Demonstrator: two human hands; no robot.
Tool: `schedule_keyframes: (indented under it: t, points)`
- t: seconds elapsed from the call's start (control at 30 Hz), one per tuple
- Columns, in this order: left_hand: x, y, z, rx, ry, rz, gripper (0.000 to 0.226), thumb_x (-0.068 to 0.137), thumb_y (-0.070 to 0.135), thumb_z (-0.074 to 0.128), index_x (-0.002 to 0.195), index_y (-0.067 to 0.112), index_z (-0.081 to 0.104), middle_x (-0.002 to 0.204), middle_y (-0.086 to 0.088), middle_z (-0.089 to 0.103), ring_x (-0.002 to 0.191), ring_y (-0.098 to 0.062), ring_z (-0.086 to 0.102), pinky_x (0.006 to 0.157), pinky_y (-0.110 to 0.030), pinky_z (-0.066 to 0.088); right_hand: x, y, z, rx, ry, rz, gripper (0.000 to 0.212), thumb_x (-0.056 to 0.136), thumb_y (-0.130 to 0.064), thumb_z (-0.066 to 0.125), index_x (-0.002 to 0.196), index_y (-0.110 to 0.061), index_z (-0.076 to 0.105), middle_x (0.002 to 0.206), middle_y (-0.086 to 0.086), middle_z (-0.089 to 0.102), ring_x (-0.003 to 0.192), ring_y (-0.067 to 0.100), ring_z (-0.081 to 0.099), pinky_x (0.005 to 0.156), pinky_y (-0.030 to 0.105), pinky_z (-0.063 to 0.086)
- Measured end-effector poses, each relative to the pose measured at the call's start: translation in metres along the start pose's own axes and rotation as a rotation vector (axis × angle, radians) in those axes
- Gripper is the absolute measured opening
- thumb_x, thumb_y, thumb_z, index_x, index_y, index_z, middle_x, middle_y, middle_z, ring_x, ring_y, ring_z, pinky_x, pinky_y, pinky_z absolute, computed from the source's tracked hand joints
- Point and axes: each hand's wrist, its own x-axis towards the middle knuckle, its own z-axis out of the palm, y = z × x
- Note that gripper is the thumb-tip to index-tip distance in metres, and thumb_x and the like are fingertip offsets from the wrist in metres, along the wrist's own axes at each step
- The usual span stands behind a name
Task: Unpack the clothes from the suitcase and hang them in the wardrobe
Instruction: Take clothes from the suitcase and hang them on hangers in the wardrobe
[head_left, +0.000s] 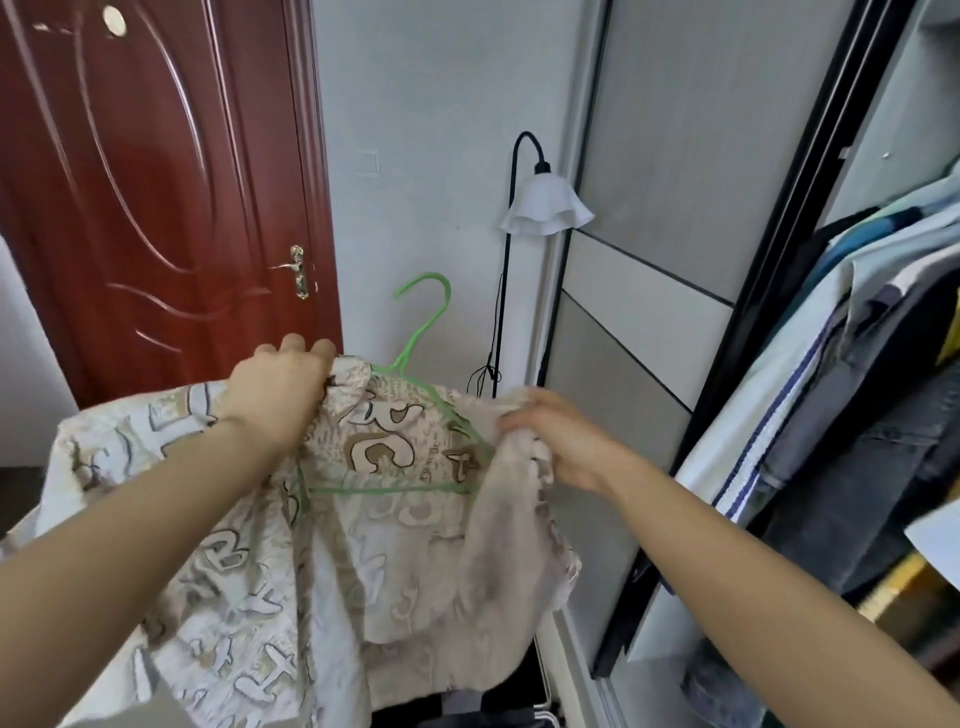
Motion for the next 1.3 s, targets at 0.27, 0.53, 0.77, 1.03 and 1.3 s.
schedule_keyframes:
  t: [0.27,0.53,0.77,1.03,1.3]
  points:
    - [-0.003,-0.014,0.010,-0.600,0.133,-0.127,0.015,0.072,0.001,0.056,0.065,0.014,0.051,0.063,-0.006,0.060,0.068,-0.037,0.055,0.059,-0.036,0.041,0.011,0.011,-0.005,-1.198,0.309,-0.522,0.044,0.069,-0.015,0.069,0.110,-0.024,0.056,0.114,-0.002,0.047,0.110,0.018,0.041,0.077,0.031,0.024]
    - [-0.001,0.007,-0.008,-0.845,0.158,-0.132,0.019,0.077,0.005,0.063,0.062,0.009,0.052,0.054,-0.006,0.052,0.054,-0.024,0.043,0.050,-0.032,0.032,0.008,-0.003,0.011,-1.156,0.277,-0.537,0.036,0.069,0.012,0.064,0.082,-0.010,0.038,0.070,-0.003,0.042,0.070,0.019,0.050,0.045,0.026,0.025]
    - [-0.004,0.000,-0.009,-1.026,0.208,-0.080,0.016,0.089,0.027,0.064,0.088,0.019,0.078,0.079,-0.015,0.064,0.072,-0.025,0.061,0.073,-0.038,0.047,0.003,-0.018,-0.003,-1.143,0.527,-0.484,0.031,0.070,0.010,0.060,0.067,-0.013,0.039,0.058,-0.008,0.039,0.063,0.023,0.052,0.044,0.029,0.023]
    - [-0.021,0.013,-0.030,-1.200,-0.322,0.444,0.032,0.084,-0.004,0.064,0.097,0.022,0.077,0.093,0.009,0.074,0.088,-0.001,0.067,0.081,-0.015,0.049,0.006,-0.031,-0.025,-1.076,0.601,-0.432,0.034,0.086,0.000,0.052,0.057,-0.013,0.040,0.055,-0.005,0.042,0.063,0.030,0.055,0.053,0.030,0.030]
    - [0.004,0.025,0.006,-0.797,0.073,0.203,0.033,0.093,0.044,0.056,0.121,0.027,0.058,0.084,0.008,0.059,0.087,-0.015,0.056,0.077,-0.029,0.032,-0.005,-0.038,-0.039,-0.801,0.568,-0.538,0.036,0.088,-0.019,0.063,0.053,-0.026,0.054,0.056,-0.006,0.060,0.056,0.011,0.053,0.052,0.027,0.040]
